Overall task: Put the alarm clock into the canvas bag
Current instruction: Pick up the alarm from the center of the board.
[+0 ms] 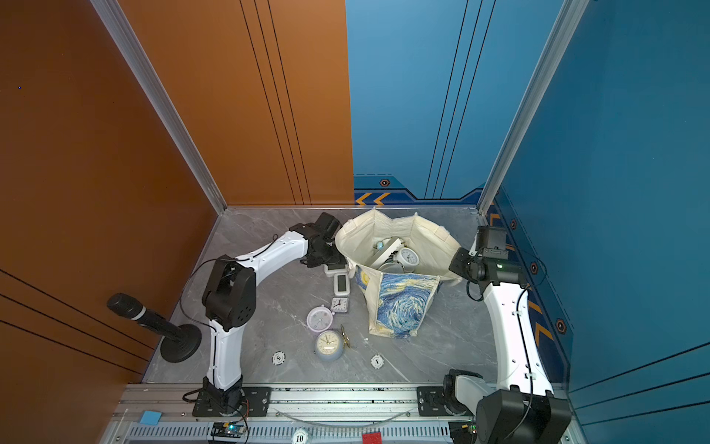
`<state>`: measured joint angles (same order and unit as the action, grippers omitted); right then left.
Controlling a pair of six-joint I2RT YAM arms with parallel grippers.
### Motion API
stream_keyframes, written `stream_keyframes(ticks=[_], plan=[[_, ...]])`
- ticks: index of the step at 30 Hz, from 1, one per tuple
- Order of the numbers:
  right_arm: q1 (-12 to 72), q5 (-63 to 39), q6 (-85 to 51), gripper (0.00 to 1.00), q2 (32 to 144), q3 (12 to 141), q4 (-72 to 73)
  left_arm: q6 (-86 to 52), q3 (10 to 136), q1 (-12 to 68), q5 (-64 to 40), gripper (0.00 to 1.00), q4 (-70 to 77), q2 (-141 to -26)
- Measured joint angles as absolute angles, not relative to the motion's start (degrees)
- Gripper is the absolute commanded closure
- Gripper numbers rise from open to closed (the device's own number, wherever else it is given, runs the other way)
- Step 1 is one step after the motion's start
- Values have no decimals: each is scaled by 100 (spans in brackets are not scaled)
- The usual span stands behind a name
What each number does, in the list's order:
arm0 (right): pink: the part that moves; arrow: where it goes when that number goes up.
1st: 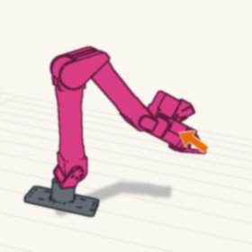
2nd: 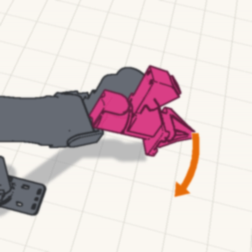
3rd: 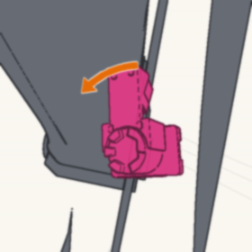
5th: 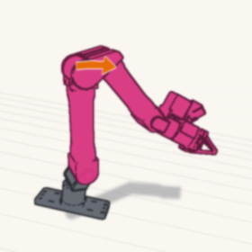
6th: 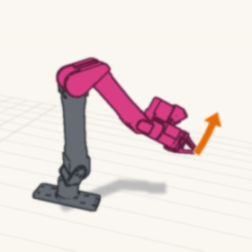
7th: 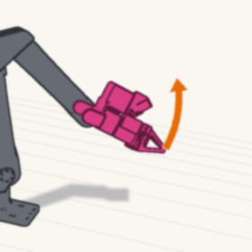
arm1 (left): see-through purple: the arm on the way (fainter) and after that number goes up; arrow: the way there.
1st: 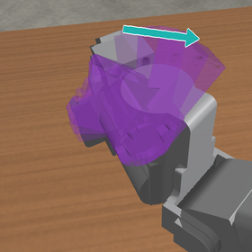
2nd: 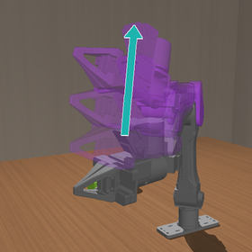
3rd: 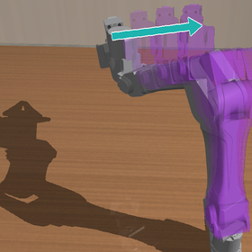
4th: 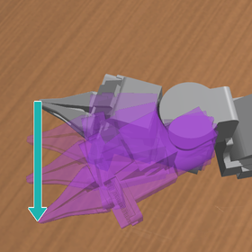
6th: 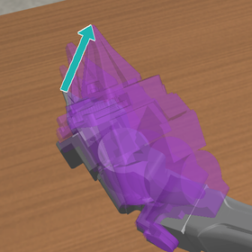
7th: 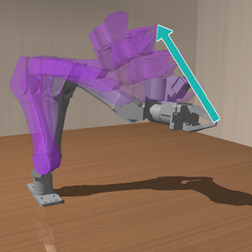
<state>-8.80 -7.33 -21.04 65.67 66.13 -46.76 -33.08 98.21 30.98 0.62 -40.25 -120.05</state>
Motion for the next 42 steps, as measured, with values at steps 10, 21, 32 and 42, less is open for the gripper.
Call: stream_keyframes(ticks=[10, 21, 32, 42], plan=[[-880, -733, -2102, 91, 6567, 6613, -4674, -3507, 10175, 3277, 259, 2, -4023, -12394], [-880, -733, -2102, 90, 6567, 6613, -4672, -3548, 10259, 3350, 521, 2, -4003, -12523], [-878, -733, -2099, 91, 6567, 6613, -4670, -3527, 10256, 3376, 908, 2, -4222, -12523], [-878, -733, -2088, 90, 6567, 6613, -4670, -3474, 10344, 3395, 888, 2, -4331, -12632]])
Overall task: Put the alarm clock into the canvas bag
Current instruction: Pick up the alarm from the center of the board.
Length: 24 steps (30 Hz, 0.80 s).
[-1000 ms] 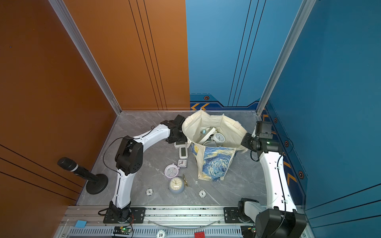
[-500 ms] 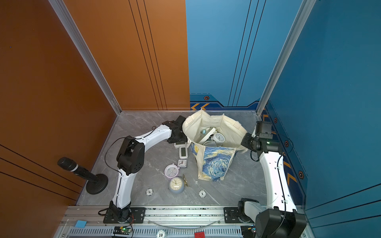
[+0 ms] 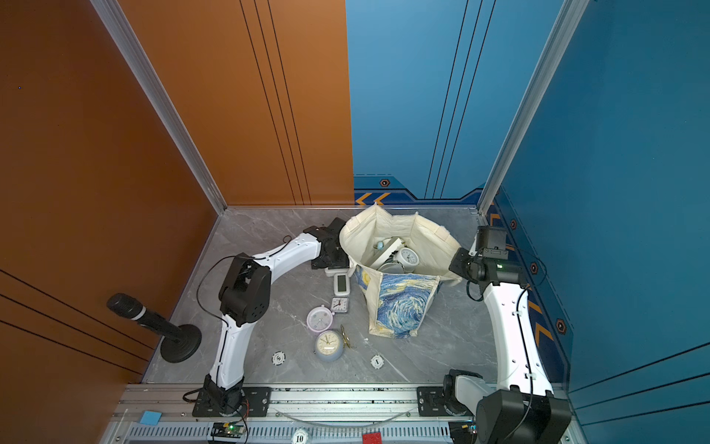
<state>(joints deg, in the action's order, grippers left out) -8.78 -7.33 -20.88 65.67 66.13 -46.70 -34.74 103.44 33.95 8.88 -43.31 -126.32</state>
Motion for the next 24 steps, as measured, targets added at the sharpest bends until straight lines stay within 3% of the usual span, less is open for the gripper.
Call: stream_keyframes(ticks=[16, 24], plan=[[-878, -733, -2088, 90, 6567, 6613, -4668, -3435, 10394, 3415, 683, 0, -4348, -12978], [-873, -733, -2088, 90, 6567, 6613, -4668, -3336, 10326, 3363, 687, 8, -4368, -12820]])
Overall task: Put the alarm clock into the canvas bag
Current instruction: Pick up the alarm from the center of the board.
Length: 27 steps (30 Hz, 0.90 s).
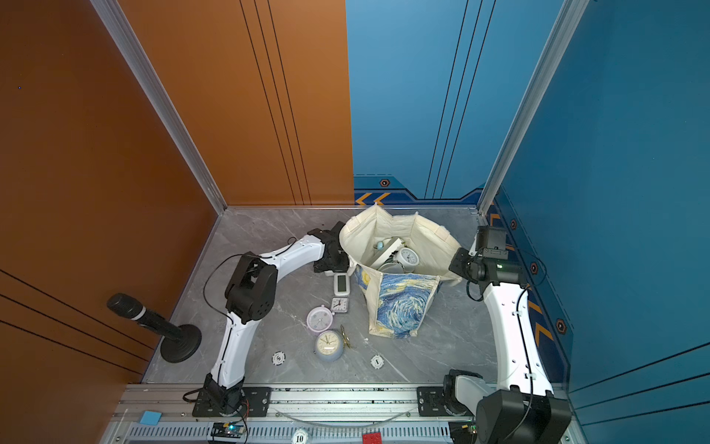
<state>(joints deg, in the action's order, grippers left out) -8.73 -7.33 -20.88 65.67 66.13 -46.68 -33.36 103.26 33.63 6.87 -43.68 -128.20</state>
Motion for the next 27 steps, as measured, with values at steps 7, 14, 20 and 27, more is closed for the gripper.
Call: stream_keyframes(ticks=[7, 14, 20, 27], plan=[[-867, -733, -2088, 90, 6567, 6613, -4665, -3208, 10014, 3177, 735, 11, -4401, -12136], [-856, -733, -2088, 90, 6578, 6613, -4663, -2969, 9749, 2897, 768, 13, -4421, -11325], [-840, -733, -2088, 91, 6589, 6613, -4661, -2779, 9675, 2707, 768, 17, -4453, -10702], [-825, -733, -2088, 91, 6589, 6613, -4661, -2589, 9907, 2668, 657, 23, -4460, -10158]])
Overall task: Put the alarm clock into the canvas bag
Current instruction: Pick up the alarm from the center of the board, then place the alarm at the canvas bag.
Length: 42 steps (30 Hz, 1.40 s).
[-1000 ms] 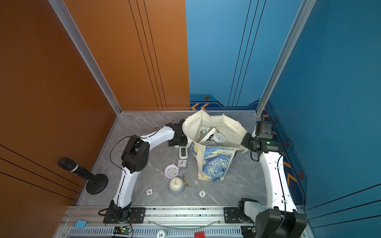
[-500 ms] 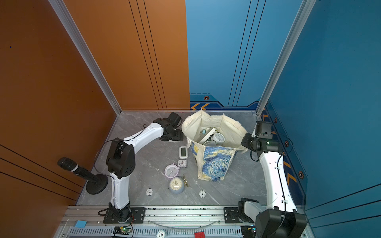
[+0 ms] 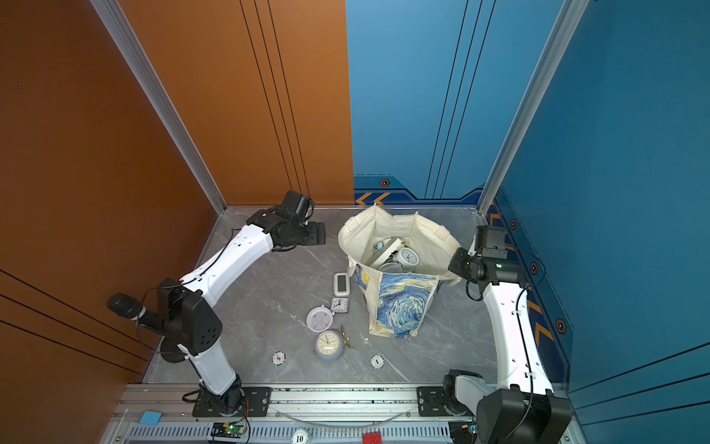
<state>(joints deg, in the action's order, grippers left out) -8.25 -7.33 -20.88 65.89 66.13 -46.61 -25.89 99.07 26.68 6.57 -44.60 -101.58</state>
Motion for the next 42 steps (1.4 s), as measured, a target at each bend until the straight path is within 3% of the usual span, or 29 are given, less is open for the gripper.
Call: stream_keyframes(ticks=[6, 16, 28, 42], plan=[[-819, -731, -2088, 91, 6589, 6615, -4661, -2512, 10632, 2893, 478, 24, -4456, -10084], [-786, -731, -2086, 91, 6589, 6615, -4661, -2377, 12164, 3994, 423, 24, -4421, -10278], [-781, -731, -2086, 91, 6589, 6615, -4661, -2388, 13157, 4748, 423, 23, -4414, -11701], [-779, -731, -2084, 90, 6589, 6615, -4661, -2582, 13885, 4932, 456, 17, -4434, -13045]])
